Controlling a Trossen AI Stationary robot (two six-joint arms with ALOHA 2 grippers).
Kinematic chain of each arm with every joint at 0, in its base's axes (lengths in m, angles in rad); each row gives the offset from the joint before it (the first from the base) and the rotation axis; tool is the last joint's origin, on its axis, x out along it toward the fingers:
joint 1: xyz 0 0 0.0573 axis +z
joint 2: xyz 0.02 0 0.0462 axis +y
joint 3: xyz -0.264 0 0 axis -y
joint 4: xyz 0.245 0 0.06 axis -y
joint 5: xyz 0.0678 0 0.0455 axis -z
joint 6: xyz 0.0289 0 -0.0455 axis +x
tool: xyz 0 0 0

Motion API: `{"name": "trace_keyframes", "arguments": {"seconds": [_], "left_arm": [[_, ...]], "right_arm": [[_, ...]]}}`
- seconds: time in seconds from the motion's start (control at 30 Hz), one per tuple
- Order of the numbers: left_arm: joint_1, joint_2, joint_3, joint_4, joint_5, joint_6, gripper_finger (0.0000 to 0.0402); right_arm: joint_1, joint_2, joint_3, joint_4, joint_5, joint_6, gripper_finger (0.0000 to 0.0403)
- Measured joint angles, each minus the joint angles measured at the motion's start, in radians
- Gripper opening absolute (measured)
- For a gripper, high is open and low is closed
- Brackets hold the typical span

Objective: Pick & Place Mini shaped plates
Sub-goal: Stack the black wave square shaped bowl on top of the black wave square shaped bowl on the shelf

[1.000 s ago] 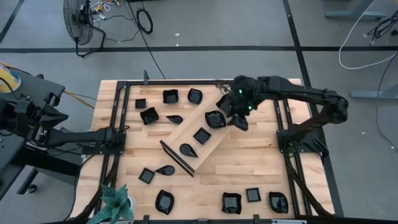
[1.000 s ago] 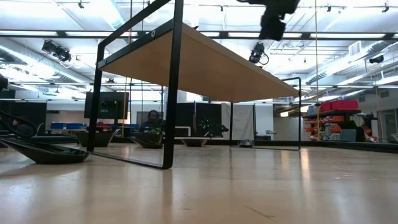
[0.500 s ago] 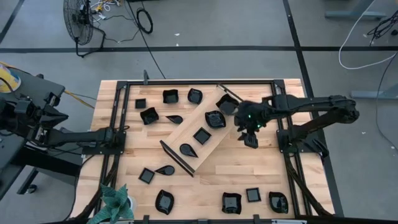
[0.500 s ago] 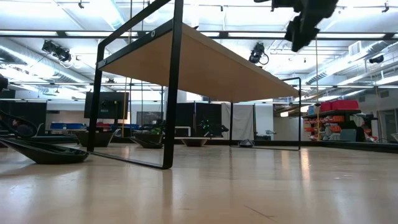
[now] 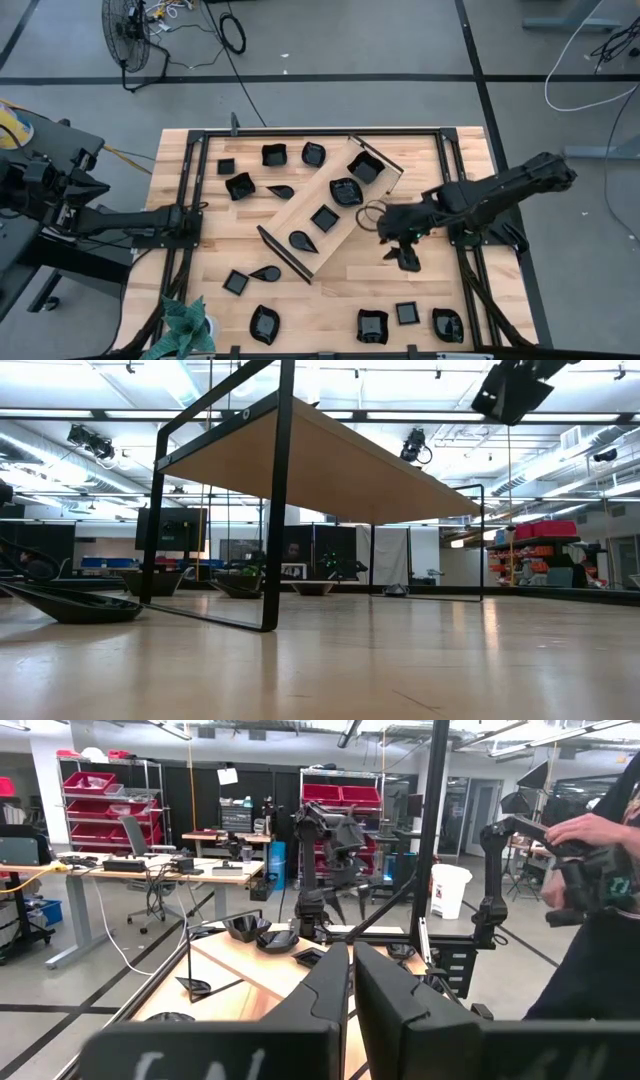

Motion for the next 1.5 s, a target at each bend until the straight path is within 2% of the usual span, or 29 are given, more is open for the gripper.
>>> {"name": "trace_keyframes", "arguments": {"seconds": [0.27, 0.47, 0.8, 0.9, 1.03, 1.5], "left_arm": [[0.000, 0.000, 0.000, 0.000, 0.000, 0.000, 0.0025], [0.000, 0.000, 0.000, 0.000, 0.000, 0.000, 0.0025], [0.000, 0.000, 0.000, 0.000, 0.000, 0.000, 0.0025], [0.000, 0.000, 0.000, 0.000, 0.000, 0.000, 0.0025], [0.000, 0.000, 0.000, 0.000, 0.000, 0.000, 0.0025], [0.000, 0.000, 0.000, 0.000, 0.000, 0.000, 0.0025]], "right_arm": [[0.108, 0.065, -0.017, 0.081, 0.005, -0.021, 0.0210], [0.209, 0.159, -0.017, 0.163, 0.055, -0.090, 0.0210], [0.336, 0.304, -0.017, 0.339, 0.055, 0.010, 0.0210], [0.362, 0.339, -0.017, 0.363, 0.085, 0.053, 0.0210], [0.384, 0.388, -0.017, 0.360, 0.136, 0.094, 0.0210], [0.393, 0.514, -0.017, 0.440, 0.149, 0.097, 0.0210]]}}
